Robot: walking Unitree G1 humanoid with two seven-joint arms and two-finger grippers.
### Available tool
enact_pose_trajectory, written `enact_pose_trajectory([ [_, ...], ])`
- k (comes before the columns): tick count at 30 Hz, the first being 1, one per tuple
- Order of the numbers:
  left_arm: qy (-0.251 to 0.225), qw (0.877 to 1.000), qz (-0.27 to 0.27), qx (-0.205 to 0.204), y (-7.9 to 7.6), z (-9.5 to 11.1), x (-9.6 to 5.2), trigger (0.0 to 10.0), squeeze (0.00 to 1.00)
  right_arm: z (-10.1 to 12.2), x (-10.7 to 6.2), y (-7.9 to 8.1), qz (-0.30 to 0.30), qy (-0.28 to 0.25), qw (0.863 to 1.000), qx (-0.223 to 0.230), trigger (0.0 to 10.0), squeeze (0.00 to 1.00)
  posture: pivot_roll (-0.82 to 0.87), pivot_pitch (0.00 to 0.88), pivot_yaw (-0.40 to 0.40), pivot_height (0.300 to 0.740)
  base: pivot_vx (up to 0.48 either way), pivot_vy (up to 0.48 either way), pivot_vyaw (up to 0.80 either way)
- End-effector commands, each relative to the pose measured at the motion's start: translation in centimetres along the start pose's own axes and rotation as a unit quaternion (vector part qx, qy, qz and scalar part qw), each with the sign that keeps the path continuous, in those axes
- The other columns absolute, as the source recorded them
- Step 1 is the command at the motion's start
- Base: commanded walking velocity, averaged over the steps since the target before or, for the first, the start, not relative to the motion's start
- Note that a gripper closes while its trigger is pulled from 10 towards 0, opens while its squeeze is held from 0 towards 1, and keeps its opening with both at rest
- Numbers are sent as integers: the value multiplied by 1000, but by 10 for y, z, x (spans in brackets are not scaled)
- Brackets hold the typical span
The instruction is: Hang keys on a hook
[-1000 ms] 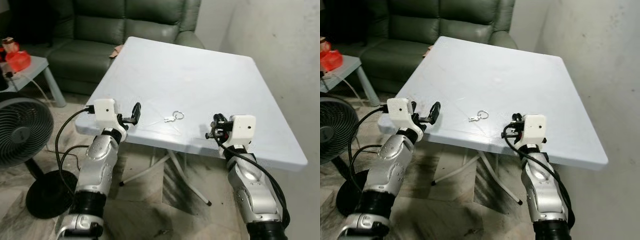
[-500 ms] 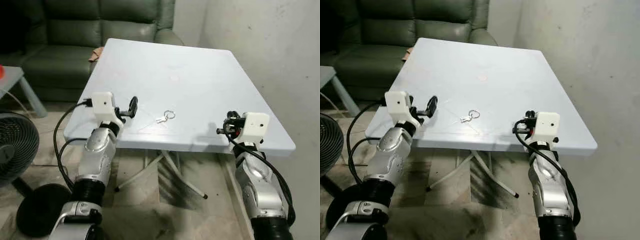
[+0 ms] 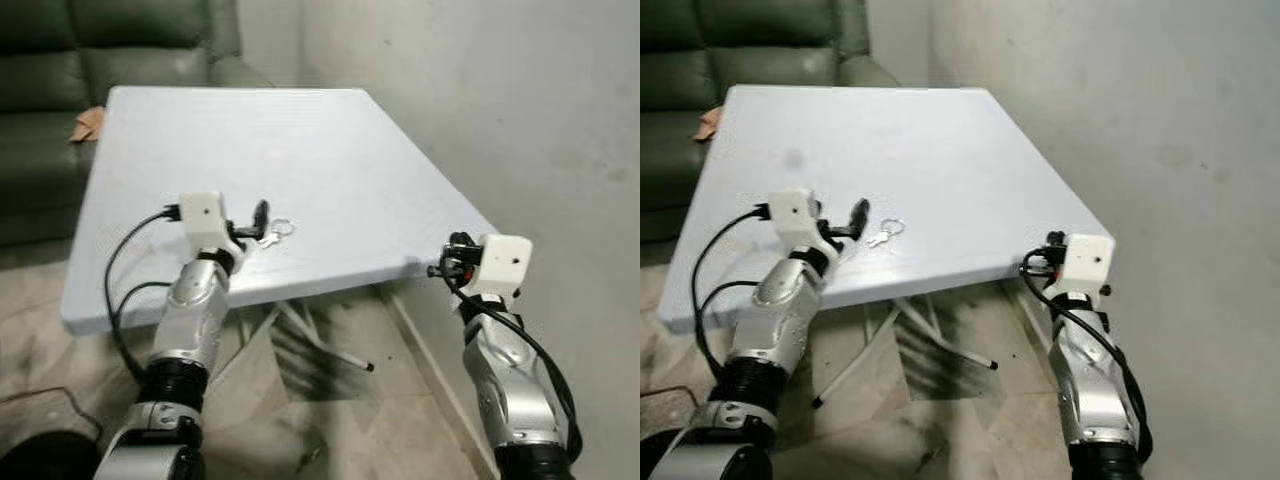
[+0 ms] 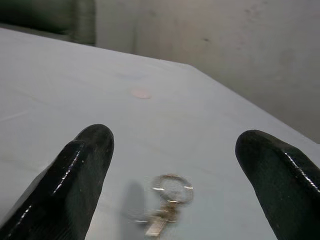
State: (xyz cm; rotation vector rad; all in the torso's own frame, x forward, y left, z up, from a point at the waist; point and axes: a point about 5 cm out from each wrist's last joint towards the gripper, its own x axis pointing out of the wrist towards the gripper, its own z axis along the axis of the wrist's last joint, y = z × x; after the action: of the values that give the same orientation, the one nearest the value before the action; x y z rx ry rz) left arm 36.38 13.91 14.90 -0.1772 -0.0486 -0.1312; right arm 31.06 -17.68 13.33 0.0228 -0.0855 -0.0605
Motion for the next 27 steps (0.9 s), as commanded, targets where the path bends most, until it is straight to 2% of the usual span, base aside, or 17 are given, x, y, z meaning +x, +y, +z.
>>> enact_pose_trajectory([
  [1, -6, 1000, -11, 15, -5, 2, 1, 10000, 0, 6, 2, 0, 0, -13, 1000, -2, 10000, 0, 15, 0, -52, 740, 0, 0, -725],
  [4, -1, 999, -11, 31, -5, 1, 1, 10000, 0, 7, 2, -1, -2, -14, 1000, -2, 10000, 0, 11, 0, -50, 740, 0, 0, -725],
  [22, 1, 999, -20, 44, -8, -1, 2, 10000, 0, 8, 3, -3, -11, -17, 1000, -3, 10000, 0, 4, 0, -50, 740, 0, 0, -721],
  [27, -10, 998, -19, 59, -9, 1, 3, 10000, 0, 8, 2, -5, -15, -17, 1000, -3, 10000, 0, 2, 0, -47, 740, 0, 0, -724],
])
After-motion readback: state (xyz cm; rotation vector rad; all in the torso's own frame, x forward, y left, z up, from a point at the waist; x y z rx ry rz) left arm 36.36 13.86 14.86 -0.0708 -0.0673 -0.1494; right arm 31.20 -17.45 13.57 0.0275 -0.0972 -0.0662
